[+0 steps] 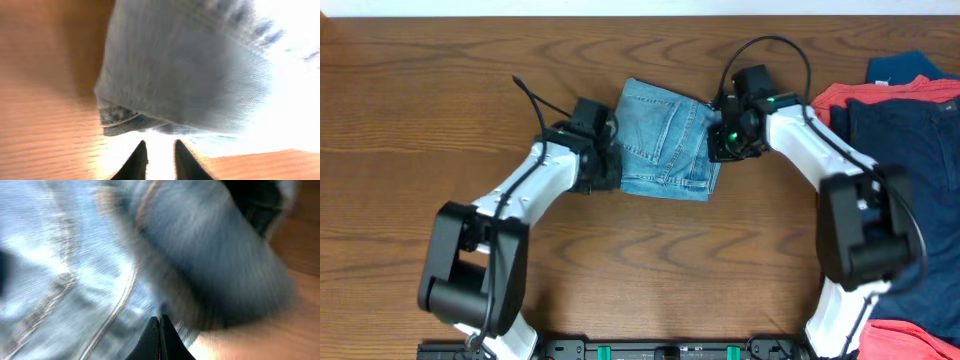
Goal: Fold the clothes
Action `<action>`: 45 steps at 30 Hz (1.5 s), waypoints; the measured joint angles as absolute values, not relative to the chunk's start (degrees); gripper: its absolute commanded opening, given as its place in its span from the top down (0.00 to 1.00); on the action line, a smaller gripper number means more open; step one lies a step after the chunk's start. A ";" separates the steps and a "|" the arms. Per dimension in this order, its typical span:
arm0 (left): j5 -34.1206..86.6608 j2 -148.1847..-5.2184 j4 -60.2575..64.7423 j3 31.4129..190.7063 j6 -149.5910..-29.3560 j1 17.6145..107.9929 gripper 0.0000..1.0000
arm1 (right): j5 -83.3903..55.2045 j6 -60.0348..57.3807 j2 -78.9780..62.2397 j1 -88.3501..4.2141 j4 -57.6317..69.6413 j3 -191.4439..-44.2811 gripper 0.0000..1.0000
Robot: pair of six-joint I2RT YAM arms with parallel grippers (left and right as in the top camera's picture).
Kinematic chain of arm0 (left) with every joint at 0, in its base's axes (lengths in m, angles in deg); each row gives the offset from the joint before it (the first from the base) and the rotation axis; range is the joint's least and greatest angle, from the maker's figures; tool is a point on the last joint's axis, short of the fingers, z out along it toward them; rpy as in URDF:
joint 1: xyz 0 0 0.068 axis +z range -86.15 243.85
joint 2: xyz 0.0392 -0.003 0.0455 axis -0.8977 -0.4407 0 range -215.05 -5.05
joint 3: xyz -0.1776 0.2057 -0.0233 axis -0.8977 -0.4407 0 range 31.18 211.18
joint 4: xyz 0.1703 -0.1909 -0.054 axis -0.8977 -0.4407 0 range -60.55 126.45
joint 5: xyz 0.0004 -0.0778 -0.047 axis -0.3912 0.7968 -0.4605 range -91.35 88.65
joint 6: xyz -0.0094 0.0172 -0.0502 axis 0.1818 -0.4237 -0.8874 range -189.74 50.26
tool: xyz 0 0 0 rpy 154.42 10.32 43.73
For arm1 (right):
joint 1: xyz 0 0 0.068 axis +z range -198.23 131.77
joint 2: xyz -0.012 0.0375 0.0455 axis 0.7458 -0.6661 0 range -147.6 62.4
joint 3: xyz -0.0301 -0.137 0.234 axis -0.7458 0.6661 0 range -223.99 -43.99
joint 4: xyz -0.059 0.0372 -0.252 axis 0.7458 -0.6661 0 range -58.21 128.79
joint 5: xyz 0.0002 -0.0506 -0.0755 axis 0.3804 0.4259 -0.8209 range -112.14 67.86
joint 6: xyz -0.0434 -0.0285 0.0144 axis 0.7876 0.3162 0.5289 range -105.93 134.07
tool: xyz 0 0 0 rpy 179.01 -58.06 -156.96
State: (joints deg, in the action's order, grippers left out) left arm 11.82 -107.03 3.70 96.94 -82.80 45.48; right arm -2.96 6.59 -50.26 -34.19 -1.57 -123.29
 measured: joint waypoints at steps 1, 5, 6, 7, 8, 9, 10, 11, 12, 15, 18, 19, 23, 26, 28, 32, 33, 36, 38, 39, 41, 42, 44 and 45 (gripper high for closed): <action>11.82 -105.59 4.46 97.81 -82.80 45.55 0.72 | -2.39 6.89 -48.23 -34.19 -1.22 -123.25 0.98; 12.48 -99.86 12.15 100.02 -82.99 45.53 0.90 | 0.43 8.09 -39.55 -33.99 3.63 -123.36 0.98; 12.98 -99.05 14.10 100.55 -82.88 45.53 0.94 | 0.91 8.25 -38.30 -33.84 4.99 -123.49 0.98; 13.96 -98.77 15.98 100.98 -82.86 45.53 0.94 | 1.26 8.38 -37.60 -33.73 6.50 -123.53 0.98; 14.90 -98.85 17.25 101.31 -82.75 45.53 0.94 | 1.55 8.51 -37.23 -33.60 8.20 -123.64 0.98; 16.11 -99.51 18.38 101.44 -82.77 45.42 0.94 | 1.50 8.68 -37.36 -33.29 10.06 -123.71 0.98; 16.94 -100.30 18.60 101.44 -82.82 45.37 0.94 | 1.41 8.73 -37.87 -32.94 11.44 -123.71 0.98; 17.90 -101.65 18.71 101.44 -82.84 45.26 0.94 | 0.98 8.71 -38.65 -32.68 12.68 -123.71 0.98; 18.62 -103.40 18.69 101.42 -82.95 45.07 0.94 | 0.41 8.73 -39.88 -32.40 13.93 -123.71 0.98; 20.02 -108.97 18.25 101.22 -83.01 44.39 0.94 | -0.86 8.73 -45.41 -31.98 16.94 -123.71 0.96; 20.94 -114.46 16.55 100.94 -83.04 43.58 0.93 | -2.69 8.73 -51.48 -31.96 17.27 -123.71 0.97; 21.20 -115.92 16.29 100.94 -83.04 43.38 0.93 | -3.90 8.66 -54.17 -31.96 17.25 -123.71 0.98; 22.47 -117.06 15.35 101.01 -82.91 43.34 0.90 | -5.73 6.98 -58.78 -32.27 17.47 -124.45 0.98; 22.73 -117.02 14.25 101.07 -82.77 43.34 0.88 | -5.43 6.41 -58.94 -32.51 17.03 -124.65 0.99; 22.82 -116.89 13.49 101.09 -82.75 43.45 0.87 | -4.51 6.50 -58.78 -32.81 15.65 -124.89 0.99; 22.97 -115.01 9.90 101.14 -82.75 44.11 0.83 | -0.90 7.52 -56.29 -34.01 8.88 -124.67 0.98; 22.93 -113.91 8.83 101.14 -82.73 44.43 0.78 | 0.37 7.77 -54.87 -34.28 6.58 -124.26 0.99; 22.66 -109.78 7.63 101.11 -82.56 45.90 0.71 | 3.97 8.18 -49.65 -34.82 0.79 -123.56 0.99; 22.62 -105.87 7.19 101.11 -82.51 47.12 0.66 | 5.65 8.46 -45.30 -34.43 -2.44 -123.53 0.99; 22.53 -103.64 7.02 101.14 -82.56 47.78 0.65 | 6.35 8.68 -42.83 -33.95 -4.30 -123.53 0.99; 22.47 -99.86 6.76 101.20 -82.53 48.94 0.64 | 7.03 9.08 -39.42 -32.46 -7.05 -123.64 0.99; 22.47 -98.42 6.54 101.27 -82.56 49.46 0.62 | 6.86 9.16 -38.26 -31.33 -8.54 -123.82 0.99; 22.47 -97.02 5.55 101.38 -82.42 49.96 0.59 | 5.76 9.14 -37.71 -28.96 -11.16 -123.84 0.99; 22.47 -96.86 4.74 101.40 -82.45 50.05 0.57 | 4.93 9.12 -38.04 -28.02 -12.04 -123.73 0.99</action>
